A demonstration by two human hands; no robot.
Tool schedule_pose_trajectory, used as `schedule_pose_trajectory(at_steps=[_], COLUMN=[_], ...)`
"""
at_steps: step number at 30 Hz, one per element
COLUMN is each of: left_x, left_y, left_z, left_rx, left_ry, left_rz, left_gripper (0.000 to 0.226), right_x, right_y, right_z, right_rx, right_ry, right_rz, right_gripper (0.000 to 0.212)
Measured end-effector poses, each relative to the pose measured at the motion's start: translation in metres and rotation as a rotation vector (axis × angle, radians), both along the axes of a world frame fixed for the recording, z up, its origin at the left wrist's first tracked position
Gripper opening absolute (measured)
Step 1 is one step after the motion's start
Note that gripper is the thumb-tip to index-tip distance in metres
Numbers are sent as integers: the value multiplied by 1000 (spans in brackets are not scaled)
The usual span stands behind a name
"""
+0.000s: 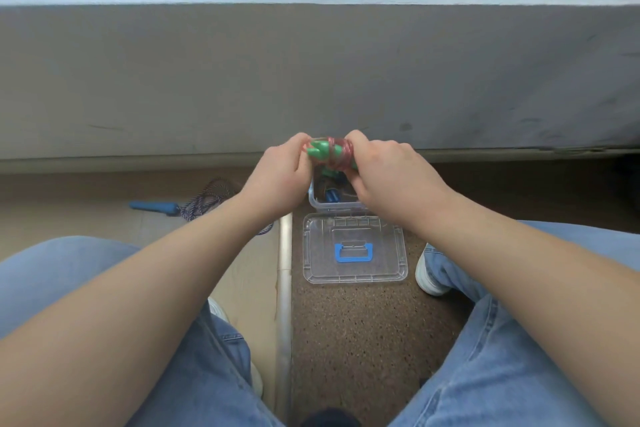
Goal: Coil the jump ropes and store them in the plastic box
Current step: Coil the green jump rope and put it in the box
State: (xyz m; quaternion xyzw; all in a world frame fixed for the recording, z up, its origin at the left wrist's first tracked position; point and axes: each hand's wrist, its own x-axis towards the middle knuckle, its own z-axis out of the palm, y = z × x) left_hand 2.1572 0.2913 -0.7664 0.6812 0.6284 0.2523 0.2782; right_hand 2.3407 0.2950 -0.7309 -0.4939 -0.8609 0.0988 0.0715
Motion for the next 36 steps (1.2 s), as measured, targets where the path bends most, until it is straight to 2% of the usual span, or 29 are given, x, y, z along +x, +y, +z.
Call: schedule_pose_trajectory(at_steps=[2,5,10,13,16,19,23,25,28,29,32,36], left_x=[2,2,4,-1,-12,-22,-19,-17,-15,-13,-1,5], left_y=[-3,-9,-13,-8,5,15,12,13,15,13,-2,-17], left_z=[-3,-1,8,14,22,24,22,16,4,1,4,8], left_rx=[-19,49,297,403,380,201,-71,-154,-155,-150,-93,12], left_ry=[54,165,314,332,291,136,-32,-126,54,77,68,110], left_rz=[-62,-316,-568,-504,-346,-227,-166,-103,-55,-59,-131,-420], left_gripper=[21,30,38,43,50,59,62,60,41,35,41,24], right_x=[1,8,5,0,-1,-5,-6,-3,0,0,0,9], right_y=[2,10,6,0,0,-3,-7,-5,-1,0,6,19], right_z=[0,2,-5,-13,-10,-2,8,13,14,13,7,2], right_rx=[-31,-77,-140,-136,-137,-164,-187,-185,-184,-175,-170,-137], right_ry=[25,-35,-283,-314,-271,-229,-89,47,214,221,185,18], right_rz=[-93,-222,-156,-23,98,288,364,319,157,103,-64,-205], right_gripper=[16,17,24,17,25,15,17,16,17,19,16,14])
